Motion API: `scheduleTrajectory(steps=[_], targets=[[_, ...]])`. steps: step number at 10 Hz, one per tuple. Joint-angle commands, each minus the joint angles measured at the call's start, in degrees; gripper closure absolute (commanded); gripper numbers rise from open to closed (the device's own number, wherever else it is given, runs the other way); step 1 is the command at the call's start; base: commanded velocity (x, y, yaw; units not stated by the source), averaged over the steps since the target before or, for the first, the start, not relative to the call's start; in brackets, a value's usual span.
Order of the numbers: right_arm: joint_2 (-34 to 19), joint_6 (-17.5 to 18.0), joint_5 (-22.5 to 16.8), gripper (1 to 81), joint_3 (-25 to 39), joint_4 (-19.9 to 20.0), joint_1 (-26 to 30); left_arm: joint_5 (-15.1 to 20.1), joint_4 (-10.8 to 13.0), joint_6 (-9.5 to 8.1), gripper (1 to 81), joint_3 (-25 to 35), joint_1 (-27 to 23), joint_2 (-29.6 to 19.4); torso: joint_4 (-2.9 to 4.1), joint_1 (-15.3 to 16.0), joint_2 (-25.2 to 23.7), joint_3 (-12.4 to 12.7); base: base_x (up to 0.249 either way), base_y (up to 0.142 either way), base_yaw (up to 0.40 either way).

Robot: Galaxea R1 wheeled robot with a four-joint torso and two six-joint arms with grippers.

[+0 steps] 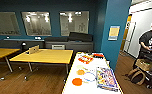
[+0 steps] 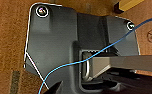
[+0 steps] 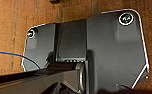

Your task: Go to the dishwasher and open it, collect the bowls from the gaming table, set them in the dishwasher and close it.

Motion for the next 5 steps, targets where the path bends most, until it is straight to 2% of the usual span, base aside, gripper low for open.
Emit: scheduleTrajectory(steps=[1,3,4,5], targets=[[-7.14,0.25,-1.81,1.0,11.86,0.56,2.72,2.20,0.42,0.49,1.0,6.89,-2.15,-4.60,0.00,0.00,0.00,0.00,0.000,0.000,0.000],[-16.37,0.25,-1.20,1.0,25.66,0.38,3.16,1.67,0.25,0.40,1.0,16.12,-2.14,-10.93,0.00,0.00,0.00,0.00,0.000,0.000,0.000],[-21.31,0.25,-0.50,1.0,32.86,0.56,3.86,0.28,-0.01,0.14,1.0,20.28,-2.14,-14.22,0.00,0.00,0.00,0.00,0.000,0.000,0.000],[-24.95,0.34,-0.49,1.0,38.00,0.65,4.73,-0.26,-0.02,0.05,1.0,23.21,-2.14,-16.54,0.00,0.00,0.00,0.00,0.000,0.000,0.000]])
